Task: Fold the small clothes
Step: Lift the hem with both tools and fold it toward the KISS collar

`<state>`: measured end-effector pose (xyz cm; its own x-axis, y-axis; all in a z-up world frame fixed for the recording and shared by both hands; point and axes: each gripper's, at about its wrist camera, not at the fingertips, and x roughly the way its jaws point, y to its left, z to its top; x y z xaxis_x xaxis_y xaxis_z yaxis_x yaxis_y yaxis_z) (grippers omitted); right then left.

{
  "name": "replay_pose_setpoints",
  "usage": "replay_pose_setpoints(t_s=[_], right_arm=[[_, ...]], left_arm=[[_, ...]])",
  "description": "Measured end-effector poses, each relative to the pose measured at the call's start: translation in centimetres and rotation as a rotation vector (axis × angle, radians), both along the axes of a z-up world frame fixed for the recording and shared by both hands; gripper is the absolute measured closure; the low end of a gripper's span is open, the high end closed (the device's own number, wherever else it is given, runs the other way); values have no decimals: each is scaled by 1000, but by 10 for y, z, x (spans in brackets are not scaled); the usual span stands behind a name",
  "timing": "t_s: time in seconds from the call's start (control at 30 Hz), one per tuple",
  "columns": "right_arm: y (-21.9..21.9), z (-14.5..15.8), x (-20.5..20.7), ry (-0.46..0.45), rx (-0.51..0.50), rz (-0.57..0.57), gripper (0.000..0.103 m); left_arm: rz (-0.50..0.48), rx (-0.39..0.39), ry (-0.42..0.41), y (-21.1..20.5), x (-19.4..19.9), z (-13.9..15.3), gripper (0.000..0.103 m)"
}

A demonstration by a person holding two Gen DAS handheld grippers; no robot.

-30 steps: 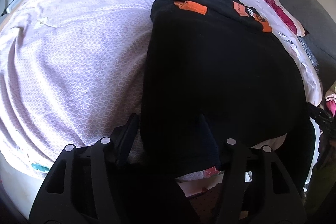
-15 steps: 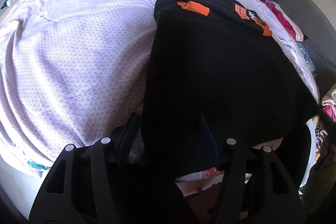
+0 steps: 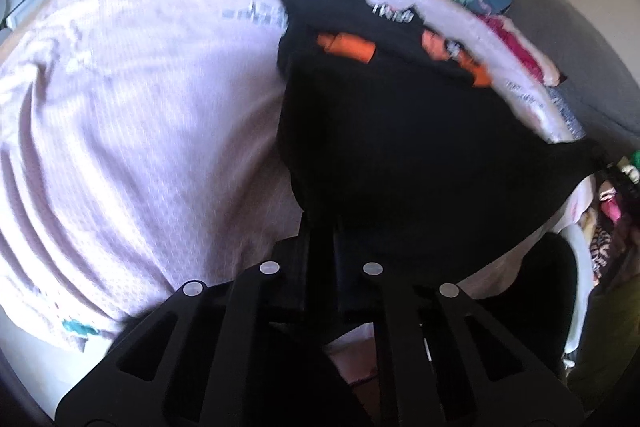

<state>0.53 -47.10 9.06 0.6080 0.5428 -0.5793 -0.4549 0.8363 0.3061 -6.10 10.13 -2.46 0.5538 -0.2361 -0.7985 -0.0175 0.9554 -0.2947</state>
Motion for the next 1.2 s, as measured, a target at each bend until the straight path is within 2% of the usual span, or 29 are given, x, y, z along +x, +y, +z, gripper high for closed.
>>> replay_pose_setpoints(t_s=[0.2, 0.47, 0.87, 1.2], right_arm=[[4, 11, 8, -63, 20, -32, 94], [6, 25, 25, -108, 26, -91, 94], [18, 37, 60, -153, 17, -147, 94], [31, 41, 91, -154, 19, -179, 94]], left_arm=[[27, -37, -125, 12, 9, 40, 100], [79, -61, -232, 15, 33, 71, 100], [145, -97, -280, 22, 69, 86, 100], [199, -111, -284, 29, 98, 88, 100]])
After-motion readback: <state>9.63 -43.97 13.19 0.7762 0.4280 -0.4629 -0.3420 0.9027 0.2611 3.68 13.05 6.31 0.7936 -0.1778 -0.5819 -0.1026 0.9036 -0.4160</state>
